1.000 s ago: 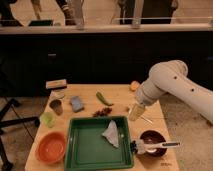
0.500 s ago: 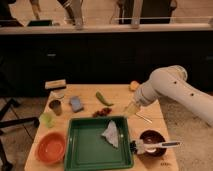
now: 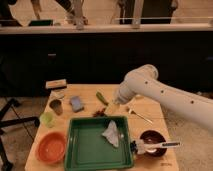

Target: Place sponge in red bowl

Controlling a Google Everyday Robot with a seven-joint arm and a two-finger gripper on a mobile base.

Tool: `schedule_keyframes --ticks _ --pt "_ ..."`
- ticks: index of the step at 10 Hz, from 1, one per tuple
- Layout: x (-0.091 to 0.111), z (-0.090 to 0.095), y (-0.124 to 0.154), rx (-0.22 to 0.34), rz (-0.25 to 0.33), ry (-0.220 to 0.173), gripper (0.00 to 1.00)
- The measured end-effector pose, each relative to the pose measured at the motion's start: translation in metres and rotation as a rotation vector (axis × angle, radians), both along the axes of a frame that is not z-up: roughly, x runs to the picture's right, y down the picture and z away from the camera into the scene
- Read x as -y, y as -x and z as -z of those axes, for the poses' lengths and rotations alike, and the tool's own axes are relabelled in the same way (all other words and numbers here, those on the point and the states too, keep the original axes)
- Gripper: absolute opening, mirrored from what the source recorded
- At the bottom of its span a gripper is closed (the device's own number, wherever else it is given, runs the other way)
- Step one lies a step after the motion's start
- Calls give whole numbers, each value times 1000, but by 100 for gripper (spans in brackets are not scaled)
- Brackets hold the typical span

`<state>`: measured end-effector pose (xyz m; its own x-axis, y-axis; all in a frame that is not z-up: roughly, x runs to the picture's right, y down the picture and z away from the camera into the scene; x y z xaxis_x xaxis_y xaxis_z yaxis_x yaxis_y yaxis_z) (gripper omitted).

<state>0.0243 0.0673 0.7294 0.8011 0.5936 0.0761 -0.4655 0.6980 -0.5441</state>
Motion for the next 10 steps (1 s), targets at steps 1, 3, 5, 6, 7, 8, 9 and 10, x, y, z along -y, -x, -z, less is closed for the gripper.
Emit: schedule_keyframes --ticks 1,3,5,6,7,8,9,10 --pt "0 -9 18 7 10 0 80" --pt "2 -29 41 -9 16 -2 80" --pt "4 -46 66 -36 23 -3 80" --pt "6 -54 75 -38 26 0 80" --pt "6 -54 75 -39 26 1 80" --pt "6 -54 74 -40 24 2 80" --pt "6 -55 73 -41 23 2 80" --pt "6 -54 75 -39 25 1 80"
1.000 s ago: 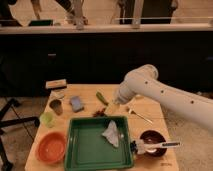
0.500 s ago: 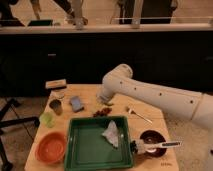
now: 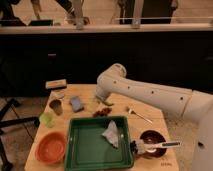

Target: Place sponge in red bowl

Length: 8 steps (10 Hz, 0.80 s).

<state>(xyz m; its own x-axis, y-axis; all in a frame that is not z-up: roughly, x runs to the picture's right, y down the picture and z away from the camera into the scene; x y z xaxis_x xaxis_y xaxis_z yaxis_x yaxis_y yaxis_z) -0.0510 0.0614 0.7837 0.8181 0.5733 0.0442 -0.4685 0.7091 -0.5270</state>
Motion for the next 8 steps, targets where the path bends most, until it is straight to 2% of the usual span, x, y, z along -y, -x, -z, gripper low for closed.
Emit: schedule_keyframes --ticks 3,5,8 --pt "0 -1 -1 -4 -9 -2 80" --pt "-5 -12 10 -14 -75 -5 80" --pt "-20 -31 42 10 -172 21 80"
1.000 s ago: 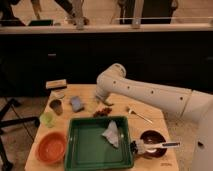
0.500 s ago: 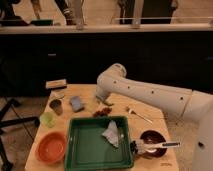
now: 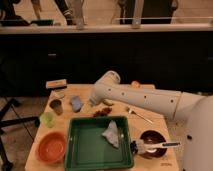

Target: Place sponge in red bowl

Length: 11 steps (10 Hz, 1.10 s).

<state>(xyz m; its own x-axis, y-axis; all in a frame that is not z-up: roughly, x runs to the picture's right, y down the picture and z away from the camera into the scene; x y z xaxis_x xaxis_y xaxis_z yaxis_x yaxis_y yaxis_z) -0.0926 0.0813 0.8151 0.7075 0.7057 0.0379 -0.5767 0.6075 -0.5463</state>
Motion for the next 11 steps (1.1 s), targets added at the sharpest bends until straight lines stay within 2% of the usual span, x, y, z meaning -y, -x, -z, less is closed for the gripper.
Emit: schedule_keyframes --ticks 1,4,7,11 --pt "-3 -4 12 19 -23 9 80" --pt "-12 -18 45 65 -39 39 80" --pt "-22 -36 59 72 -29 64 80" --pt "-35 -65 61 -17 -46 75 80"
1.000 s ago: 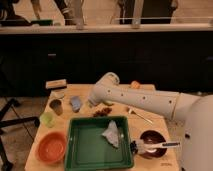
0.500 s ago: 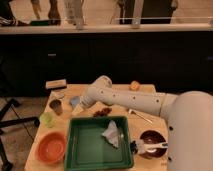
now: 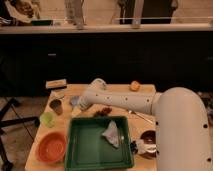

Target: Place sponge in red bowl

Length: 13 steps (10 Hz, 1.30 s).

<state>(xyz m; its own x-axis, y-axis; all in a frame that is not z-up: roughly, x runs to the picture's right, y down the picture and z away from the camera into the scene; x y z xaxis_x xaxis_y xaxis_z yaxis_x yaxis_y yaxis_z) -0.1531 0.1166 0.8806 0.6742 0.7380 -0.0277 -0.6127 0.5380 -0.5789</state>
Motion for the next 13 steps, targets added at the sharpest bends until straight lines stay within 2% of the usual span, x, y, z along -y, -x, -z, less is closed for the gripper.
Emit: schedule_keyframes --ticks 1,4,8,13 --pt "-1 -9 0 -34 -3 -3 80" --pt "0 -23 8 -76 -5 -6 80" --pt "0 -37 19 -90 -4 -1 80" --pt "-4 -57 31 -93 6 34 78"
